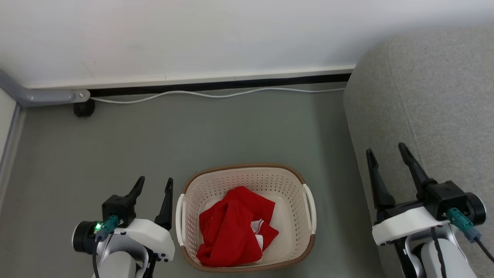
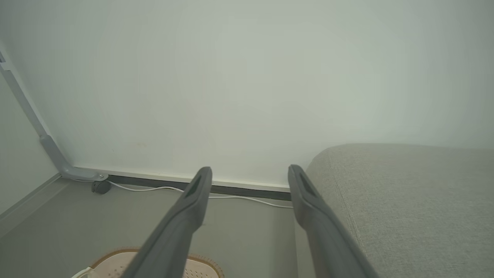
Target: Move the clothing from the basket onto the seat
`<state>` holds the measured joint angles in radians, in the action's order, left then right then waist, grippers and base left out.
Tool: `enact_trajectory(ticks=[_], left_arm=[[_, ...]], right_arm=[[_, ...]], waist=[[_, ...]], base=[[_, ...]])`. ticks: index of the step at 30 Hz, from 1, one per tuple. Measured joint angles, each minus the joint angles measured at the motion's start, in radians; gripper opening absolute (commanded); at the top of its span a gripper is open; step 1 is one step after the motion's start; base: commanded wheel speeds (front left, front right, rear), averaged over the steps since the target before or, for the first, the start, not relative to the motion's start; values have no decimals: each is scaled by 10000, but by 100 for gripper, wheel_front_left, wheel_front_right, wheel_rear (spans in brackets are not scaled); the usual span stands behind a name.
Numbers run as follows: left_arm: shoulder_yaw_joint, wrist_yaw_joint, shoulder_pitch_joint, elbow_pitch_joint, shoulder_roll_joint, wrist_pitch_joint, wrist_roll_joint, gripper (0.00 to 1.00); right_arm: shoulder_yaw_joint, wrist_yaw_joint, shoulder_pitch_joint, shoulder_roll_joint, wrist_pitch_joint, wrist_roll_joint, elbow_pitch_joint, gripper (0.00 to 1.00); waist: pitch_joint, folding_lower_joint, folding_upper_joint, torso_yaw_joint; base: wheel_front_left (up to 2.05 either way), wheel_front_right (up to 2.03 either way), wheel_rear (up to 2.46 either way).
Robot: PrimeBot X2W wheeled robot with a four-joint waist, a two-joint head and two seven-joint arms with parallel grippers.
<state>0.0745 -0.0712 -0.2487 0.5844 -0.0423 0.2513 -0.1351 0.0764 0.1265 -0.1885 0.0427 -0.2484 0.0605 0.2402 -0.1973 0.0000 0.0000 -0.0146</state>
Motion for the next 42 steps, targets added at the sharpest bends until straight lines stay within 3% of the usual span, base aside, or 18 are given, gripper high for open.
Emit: enact_trajectory(ticks=[14, 23, 31, 42], left_arm=[[2050, -502, -2307, 2986, 69, 0, -19, 100], [3758, -522, -3784, 4180, 90, -21, -514, 100], [5455, -523, -4617, 5055, 104, -1106, -1360, 100], [6207, -336, -5839, 5917, 98, -2031, -1891, 100]], right_arm=[[13, 0, -1130, 27, -2, -171, -372, 100], [167, 0, -1535, 36, -2, -180, -606, 100], [232, 0, -2015, 46, -15, -196, -867, 100], [316, 0, -2447, 63, -17, -272, -1009, 100]], waist=[[-2178, 0, 0, -213], [-3483, 0, 0, -451], [-4555, 0, 0, -622], [-5477, 1, 0, -778]], base=[[0, 0, 0], [0, 0, 0], [0, 0, 0], [0, 0, 0]])
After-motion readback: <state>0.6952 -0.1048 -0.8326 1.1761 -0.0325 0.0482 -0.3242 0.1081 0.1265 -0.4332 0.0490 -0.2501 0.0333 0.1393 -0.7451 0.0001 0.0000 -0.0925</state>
